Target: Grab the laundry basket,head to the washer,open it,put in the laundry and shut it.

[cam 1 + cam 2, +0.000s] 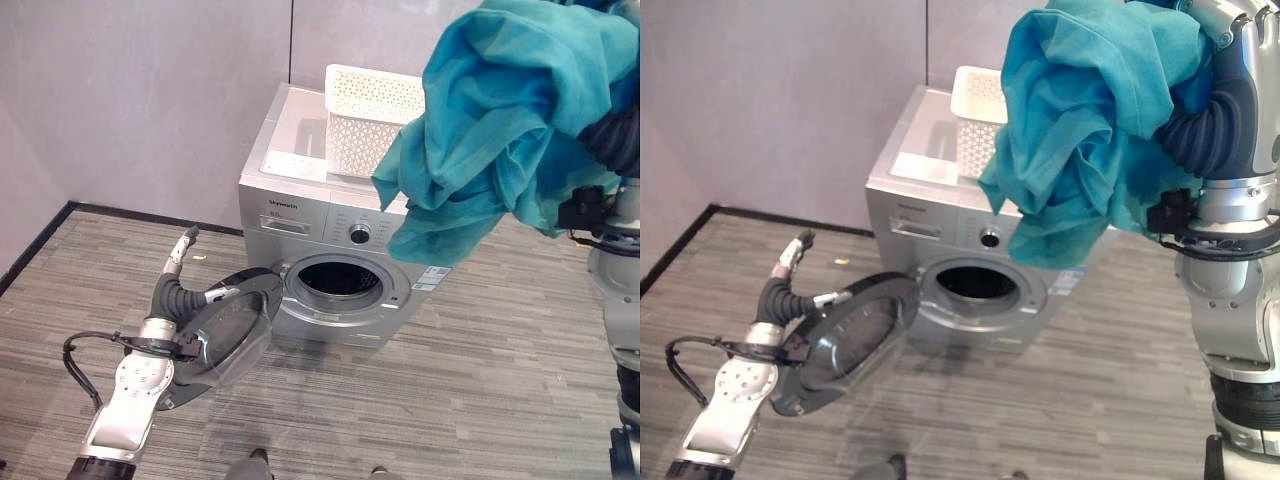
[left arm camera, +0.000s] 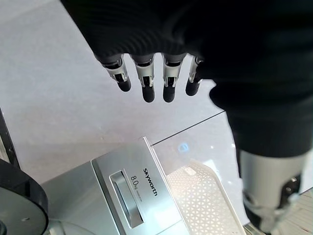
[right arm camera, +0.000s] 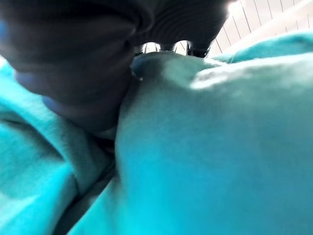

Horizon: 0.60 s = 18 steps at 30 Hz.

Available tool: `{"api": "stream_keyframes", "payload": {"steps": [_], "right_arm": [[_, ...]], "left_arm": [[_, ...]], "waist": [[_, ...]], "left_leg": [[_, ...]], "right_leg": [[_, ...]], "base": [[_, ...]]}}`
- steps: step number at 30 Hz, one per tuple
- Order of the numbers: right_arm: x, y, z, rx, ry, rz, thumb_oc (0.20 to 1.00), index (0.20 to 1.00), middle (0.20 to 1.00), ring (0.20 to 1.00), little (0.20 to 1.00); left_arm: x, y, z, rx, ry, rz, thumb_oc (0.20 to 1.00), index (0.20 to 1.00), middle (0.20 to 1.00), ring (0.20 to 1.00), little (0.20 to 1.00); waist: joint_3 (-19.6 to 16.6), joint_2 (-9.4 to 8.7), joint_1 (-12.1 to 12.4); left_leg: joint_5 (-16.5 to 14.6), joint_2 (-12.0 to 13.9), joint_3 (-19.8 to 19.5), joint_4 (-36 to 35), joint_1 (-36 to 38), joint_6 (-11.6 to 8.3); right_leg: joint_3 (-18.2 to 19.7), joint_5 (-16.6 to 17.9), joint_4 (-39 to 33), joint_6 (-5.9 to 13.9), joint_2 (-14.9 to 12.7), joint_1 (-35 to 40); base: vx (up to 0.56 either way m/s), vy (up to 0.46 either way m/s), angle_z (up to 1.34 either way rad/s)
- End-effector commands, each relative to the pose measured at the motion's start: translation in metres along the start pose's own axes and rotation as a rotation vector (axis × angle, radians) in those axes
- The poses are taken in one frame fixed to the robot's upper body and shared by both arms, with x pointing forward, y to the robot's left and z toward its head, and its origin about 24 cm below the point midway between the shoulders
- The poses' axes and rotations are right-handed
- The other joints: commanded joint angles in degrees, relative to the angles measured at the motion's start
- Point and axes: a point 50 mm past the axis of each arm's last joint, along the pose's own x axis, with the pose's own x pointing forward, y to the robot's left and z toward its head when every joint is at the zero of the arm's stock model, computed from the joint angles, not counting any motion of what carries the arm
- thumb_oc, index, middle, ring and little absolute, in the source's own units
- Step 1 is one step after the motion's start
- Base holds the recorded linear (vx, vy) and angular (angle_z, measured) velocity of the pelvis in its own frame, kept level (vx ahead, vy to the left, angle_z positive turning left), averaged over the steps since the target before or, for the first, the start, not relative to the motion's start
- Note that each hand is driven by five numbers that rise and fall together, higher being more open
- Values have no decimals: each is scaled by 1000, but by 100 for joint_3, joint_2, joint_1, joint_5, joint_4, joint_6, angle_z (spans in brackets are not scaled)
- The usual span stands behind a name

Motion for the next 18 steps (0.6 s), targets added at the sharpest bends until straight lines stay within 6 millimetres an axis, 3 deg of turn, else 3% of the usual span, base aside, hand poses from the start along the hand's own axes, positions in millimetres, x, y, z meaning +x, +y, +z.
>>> {"api": "stream_keyframes", "payload": {"steps": [1, 11, 18], "right_arm": [[12, -2, 1, 48, -9, -18, 200, 200, 200, 200, 200], [10, 9, 11, 168, -45, 65, 200, 200, 200, 200, 200], [12, 13, 22, 247, -88, 78, 200, 200, 200, 200, 200]], "left_arm": [[-1, 1, 33, -87, -168, -6, 1000, 1000, 1000, 1000, 1000], [8, -23, 52, -203, -233, -115, 1000, 1000, 1000, 1000, 1000], [20, -61, 66, -356, -252, -253, 1000, 1000, 1000, 1000, 1000]], "waist": [[-174, 192, 99], [-46, 246, -35], [241, 230, -142]], "left_leg": [[-670, 92, 18, -572, 676, 215], [-409, 374, -69, -791, 648, 14], [-244, 567, -122, -754, 312, -111]], "right_leg": [[86, 361, 192, 209, -56, -357], [-135, -60, 5, 101, 197, -299], [-143, -151, -37, -11, 378, -494]], "base": [[35, -66, 7], [-4, -76, 7], [-83, -67, 8]]}}
